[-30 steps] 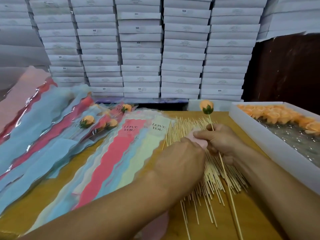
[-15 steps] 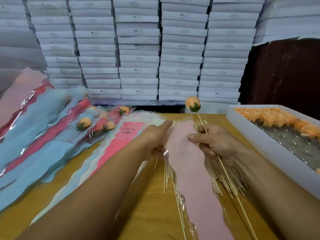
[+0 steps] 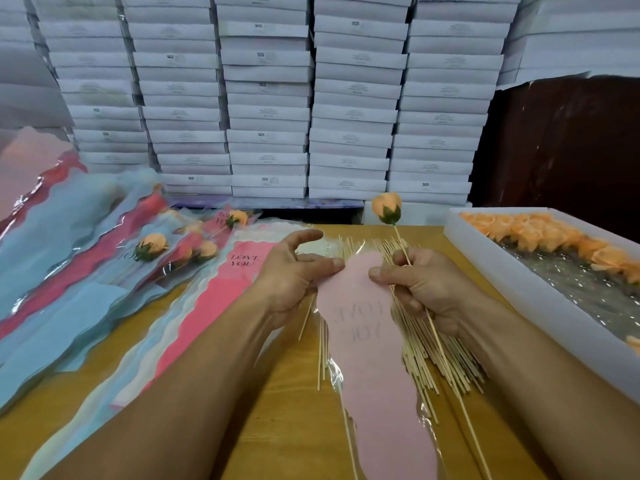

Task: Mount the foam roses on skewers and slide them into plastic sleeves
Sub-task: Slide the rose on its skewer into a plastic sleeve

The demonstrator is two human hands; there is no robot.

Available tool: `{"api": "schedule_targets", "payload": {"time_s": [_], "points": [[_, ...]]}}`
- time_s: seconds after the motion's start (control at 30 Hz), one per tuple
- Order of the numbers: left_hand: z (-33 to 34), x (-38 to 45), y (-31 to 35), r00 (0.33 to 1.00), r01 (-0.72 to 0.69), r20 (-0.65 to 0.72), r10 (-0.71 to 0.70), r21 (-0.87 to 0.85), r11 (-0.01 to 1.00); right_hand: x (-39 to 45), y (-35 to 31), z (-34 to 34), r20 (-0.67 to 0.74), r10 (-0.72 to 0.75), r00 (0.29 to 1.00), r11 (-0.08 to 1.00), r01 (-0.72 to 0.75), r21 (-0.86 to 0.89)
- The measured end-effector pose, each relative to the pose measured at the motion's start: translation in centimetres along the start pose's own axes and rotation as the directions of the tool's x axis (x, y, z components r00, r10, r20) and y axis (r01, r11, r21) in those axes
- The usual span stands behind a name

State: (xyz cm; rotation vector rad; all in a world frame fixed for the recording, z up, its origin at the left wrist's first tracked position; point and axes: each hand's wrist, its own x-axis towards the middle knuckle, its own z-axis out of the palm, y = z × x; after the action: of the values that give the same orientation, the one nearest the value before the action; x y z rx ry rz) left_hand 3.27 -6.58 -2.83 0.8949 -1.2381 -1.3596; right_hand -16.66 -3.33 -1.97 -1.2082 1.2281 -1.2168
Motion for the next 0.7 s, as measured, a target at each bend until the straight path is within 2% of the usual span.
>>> {"api": "schedule_targets", "payload": {"time_s": [0.1, 0.2, 0.7], "points": [[-0.3, -0.3, -0.2, 0.996, -0.090, 0.034, 0.086, 0.154, 0.984, 0.1, 0.0, 0.0, -0.007, 0.016, 1.000, 1.000, -0.016, -0.006], [-0.4, -0.6, 0.0, 0.987, -0.146, 0.098, 0.127, 0.229, 0.962, 0.0, 0.0, 0.0, -0.013, 0.027, 1.000, 1.000, -0.028, -0.005], [-0.6, -1.1, 0.3, 0.971, -0.212, 0.193, 0.143, 0.406, 0.889, -0.3, -0.1, 0.4, -0.049, 0.018, 0.999, 1.000, -0.019, -0.019]]}}
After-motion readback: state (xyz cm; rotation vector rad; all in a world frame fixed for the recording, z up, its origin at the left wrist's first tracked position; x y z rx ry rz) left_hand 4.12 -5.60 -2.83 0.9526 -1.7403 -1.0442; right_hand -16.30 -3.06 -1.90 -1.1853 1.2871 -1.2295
